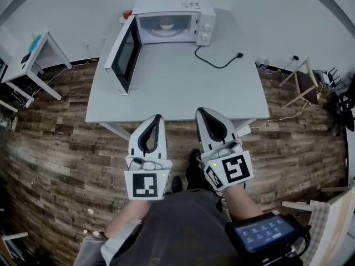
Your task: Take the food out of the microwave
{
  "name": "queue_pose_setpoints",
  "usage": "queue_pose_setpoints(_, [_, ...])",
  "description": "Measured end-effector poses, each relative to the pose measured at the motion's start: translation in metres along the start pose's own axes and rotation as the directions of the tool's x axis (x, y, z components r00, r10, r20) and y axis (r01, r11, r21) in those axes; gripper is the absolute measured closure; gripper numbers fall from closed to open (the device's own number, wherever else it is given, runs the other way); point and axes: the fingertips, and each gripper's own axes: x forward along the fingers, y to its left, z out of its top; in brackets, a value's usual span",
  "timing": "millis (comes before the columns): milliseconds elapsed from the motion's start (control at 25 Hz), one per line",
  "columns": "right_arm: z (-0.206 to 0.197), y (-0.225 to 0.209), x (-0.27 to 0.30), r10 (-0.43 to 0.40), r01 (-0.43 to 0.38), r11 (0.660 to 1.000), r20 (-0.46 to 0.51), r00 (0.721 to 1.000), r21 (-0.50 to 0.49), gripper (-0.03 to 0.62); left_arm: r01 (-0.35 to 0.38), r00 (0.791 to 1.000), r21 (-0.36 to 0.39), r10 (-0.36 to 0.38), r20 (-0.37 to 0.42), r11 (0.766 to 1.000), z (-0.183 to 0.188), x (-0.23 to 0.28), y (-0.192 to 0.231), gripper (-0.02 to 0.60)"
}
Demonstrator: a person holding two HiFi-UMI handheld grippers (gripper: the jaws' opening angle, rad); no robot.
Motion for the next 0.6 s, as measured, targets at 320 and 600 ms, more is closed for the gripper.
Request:
queue_pose_setpoints(320, [-0.002, -0.032, 0.042, 0.008, -0.008, 1.0, 0.023, 1.0, 0.007, 0.588, -0.003, 1.0, 0.001, 0.003, -0.017, 1.0, -0.012, 0.047, 0.01, 0.574])
queue_pose_setpoints(600, [-0.015, -0.084, 0.092, 0.024, -0.025, 1.0, 0.017, 1.0, 0.02, 0.588, -0.03, 0.999, 0.01, 0.031, -0.02, 0.999, -0.023, 0.117, 0.021, 0.574])
